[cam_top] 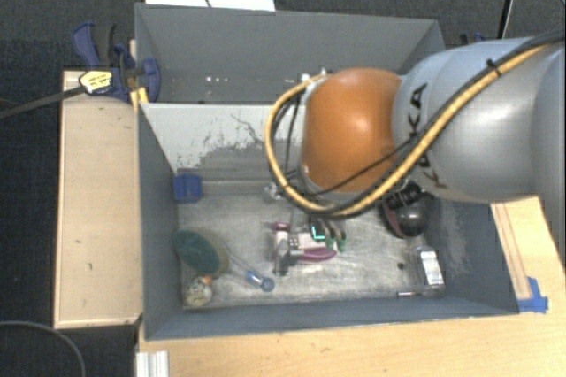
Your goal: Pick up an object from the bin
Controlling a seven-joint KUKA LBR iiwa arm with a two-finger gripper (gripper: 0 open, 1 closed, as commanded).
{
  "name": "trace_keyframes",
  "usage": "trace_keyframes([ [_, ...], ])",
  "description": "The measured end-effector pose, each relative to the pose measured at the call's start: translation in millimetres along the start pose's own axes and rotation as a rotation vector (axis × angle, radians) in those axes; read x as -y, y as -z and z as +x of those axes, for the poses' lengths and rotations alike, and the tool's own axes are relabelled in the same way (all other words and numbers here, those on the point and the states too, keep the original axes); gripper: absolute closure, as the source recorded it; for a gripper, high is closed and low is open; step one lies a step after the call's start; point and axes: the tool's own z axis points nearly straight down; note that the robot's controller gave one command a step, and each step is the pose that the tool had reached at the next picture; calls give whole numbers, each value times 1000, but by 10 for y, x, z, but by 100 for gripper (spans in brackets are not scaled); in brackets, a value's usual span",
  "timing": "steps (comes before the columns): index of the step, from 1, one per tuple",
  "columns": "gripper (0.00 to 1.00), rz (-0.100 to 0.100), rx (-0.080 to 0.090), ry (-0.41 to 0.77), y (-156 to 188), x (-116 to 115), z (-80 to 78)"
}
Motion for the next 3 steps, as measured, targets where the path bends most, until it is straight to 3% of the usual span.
trace_keyframes([
  [1,0,0,5,81,-1118,616,-269],
  [3,0,-1,9,69,-1084,605,-293],
])
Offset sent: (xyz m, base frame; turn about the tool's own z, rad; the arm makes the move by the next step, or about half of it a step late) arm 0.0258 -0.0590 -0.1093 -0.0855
